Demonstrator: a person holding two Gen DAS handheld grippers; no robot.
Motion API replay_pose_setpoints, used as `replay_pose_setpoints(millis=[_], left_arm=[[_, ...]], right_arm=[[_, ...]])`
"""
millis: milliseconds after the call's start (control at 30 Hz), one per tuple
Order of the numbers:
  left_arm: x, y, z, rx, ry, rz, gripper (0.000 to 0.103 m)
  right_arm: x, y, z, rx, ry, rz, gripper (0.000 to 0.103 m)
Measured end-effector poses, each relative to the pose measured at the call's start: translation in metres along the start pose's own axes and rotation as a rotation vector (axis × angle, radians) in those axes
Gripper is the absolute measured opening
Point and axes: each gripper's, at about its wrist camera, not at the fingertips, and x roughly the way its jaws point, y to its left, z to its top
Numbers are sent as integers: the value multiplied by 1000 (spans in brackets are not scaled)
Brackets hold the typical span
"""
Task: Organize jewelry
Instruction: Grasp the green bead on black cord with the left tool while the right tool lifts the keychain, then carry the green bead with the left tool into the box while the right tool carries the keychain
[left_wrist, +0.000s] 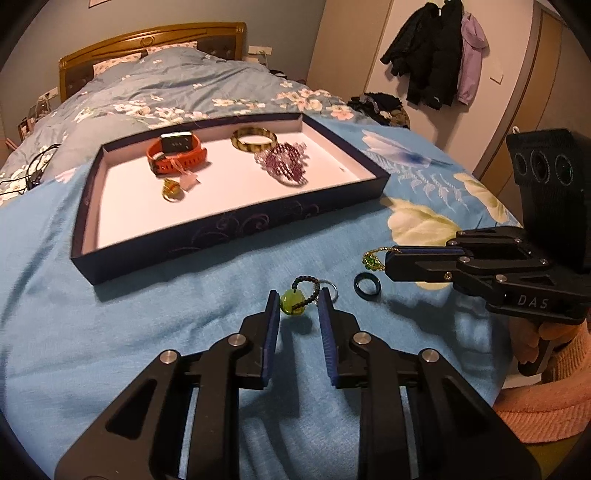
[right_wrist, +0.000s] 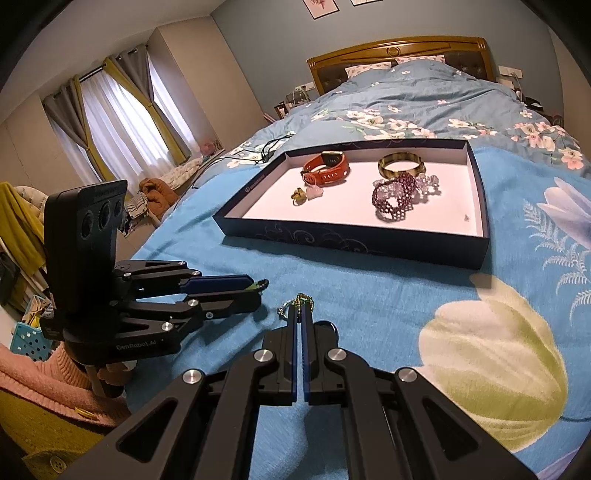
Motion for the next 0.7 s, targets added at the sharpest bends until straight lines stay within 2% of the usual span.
replay_pose_setpoints(millis=[700], left_arm=[[-34,14,13,-37,-109,54,21]], right_arm=[[-2,8,19,-29,-51,7,1]])
